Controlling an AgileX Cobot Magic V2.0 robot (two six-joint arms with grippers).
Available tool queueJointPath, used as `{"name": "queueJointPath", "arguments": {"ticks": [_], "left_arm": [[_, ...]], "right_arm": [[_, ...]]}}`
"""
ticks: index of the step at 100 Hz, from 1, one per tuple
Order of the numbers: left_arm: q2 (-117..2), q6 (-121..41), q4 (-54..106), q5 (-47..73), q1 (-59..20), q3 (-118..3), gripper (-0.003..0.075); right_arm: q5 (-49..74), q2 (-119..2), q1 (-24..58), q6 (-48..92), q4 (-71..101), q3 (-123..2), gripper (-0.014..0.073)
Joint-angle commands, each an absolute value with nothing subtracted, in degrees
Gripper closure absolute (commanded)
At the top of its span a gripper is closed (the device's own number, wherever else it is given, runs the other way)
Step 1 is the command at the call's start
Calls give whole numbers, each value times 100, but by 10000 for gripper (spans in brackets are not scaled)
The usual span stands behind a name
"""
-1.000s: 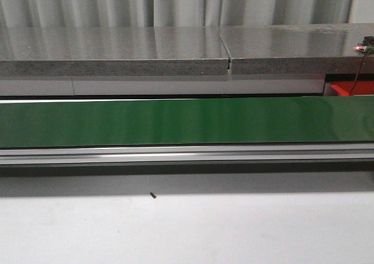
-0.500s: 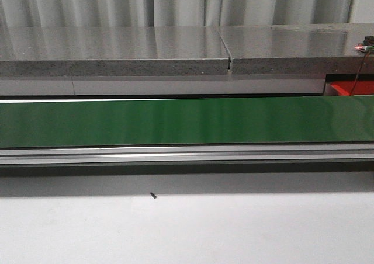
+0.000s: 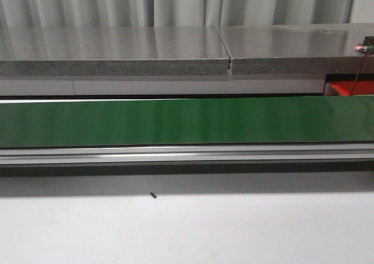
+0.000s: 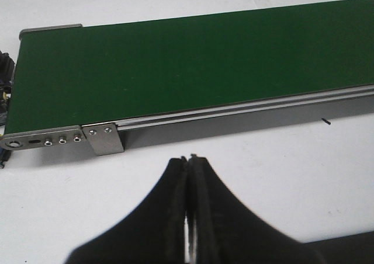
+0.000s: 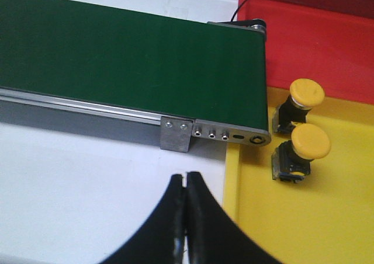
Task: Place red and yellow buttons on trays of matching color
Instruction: 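Move the left gripper over the red buttons beside the belt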
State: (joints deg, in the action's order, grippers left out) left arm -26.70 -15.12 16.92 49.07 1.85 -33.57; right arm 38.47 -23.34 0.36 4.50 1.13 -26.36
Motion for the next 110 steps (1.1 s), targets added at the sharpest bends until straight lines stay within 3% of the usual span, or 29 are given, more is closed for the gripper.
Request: {"name": "queueJointPath", "arguments": {"ticks": [1, 35, 95, 103, 110], "left_arm": [[-2693, -1510, 1836, 4533, 133, -3506, 741], [-2923, -1510, 1696, 4467, 284, -3495, 741], [-4572, -1180, 1607, 3813, 1927, -4094, 738], [-4779, -1180, 1607, 3810, 2163, -4295, 697], [-4962, -1180, 1618, 3788, 2318, -4442, 601]], "right_arm": [[3494, -2364, -10, 455, 116, -2771, 659], [3494, -2364, -10, 455, 116, -2771, 659], [3494, -2364, -10, 455, 116, -2771, 659], [3494, -2364, -10, 455, 116, -2771, 659], [3494, -2364, -10, 455, 116, -2771, 659]]}}
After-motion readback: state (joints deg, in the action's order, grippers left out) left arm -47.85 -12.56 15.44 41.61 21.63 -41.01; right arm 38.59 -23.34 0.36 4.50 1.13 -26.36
